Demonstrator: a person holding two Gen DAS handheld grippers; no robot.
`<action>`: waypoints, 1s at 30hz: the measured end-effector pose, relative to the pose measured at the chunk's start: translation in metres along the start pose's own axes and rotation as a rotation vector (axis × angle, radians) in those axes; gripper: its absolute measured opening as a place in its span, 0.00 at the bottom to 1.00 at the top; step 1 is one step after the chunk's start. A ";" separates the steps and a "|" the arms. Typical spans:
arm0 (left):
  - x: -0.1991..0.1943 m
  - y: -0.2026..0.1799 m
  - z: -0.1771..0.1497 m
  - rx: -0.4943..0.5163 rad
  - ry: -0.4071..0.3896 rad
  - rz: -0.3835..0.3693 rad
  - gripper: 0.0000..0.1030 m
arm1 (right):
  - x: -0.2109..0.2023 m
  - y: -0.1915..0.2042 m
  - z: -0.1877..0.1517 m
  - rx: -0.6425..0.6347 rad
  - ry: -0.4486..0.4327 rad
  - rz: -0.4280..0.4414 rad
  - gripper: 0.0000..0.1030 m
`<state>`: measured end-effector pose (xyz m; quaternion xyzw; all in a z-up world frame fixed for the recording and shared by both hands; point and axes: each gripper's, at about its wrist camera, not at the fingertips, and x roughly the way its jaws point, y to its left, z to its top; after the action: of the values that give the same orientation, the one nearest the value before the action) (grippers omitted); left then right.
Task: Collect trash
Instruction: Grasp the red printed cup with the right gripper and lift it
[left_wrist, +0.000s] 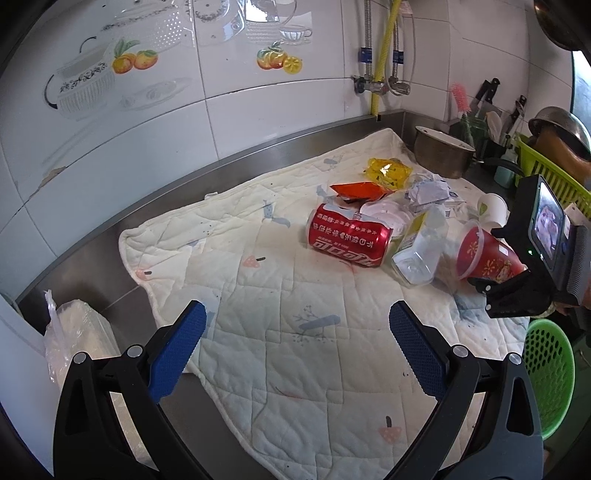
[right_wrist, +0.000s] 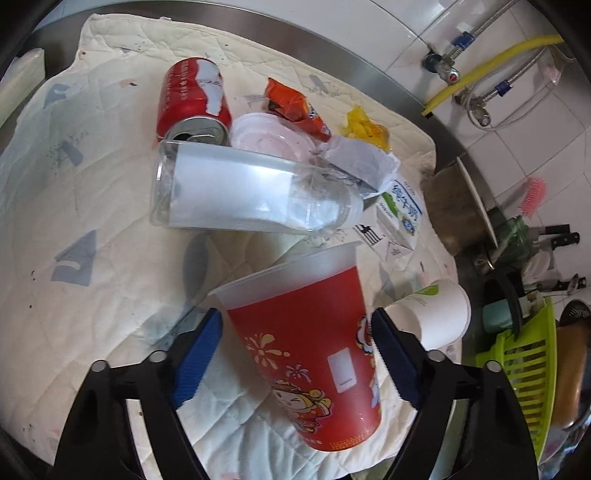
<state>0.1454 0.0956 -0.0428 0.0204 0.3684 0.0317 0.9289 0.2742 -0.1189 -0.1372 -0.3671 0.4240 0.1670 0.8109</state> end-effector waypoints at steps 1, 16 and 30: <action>0.001 -0.001 0.000 0.002 0.001 -0.002 0.95 | 0.000 -0.001 0.000 0.002 0.001 0.001 0.73; 0.007 -0.014 0.007 0.022 -0.004 -0.047 0.95 | 0.005 0.005 -0.001 -0.012 0.010 -0.048 0.73; 0.035 -0.046 0.029 0.096 -0.018 -0.149 0.94 | -0.042 -0.022 -0.021 0.288 -0.074 0.010 0.69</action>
<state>0.1923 0.0518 -0.0485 0.0379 0.3616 -0.0555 0.9299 0.2507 -0.1478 -0.1011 -0.2383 0.4152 0.1220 0.8694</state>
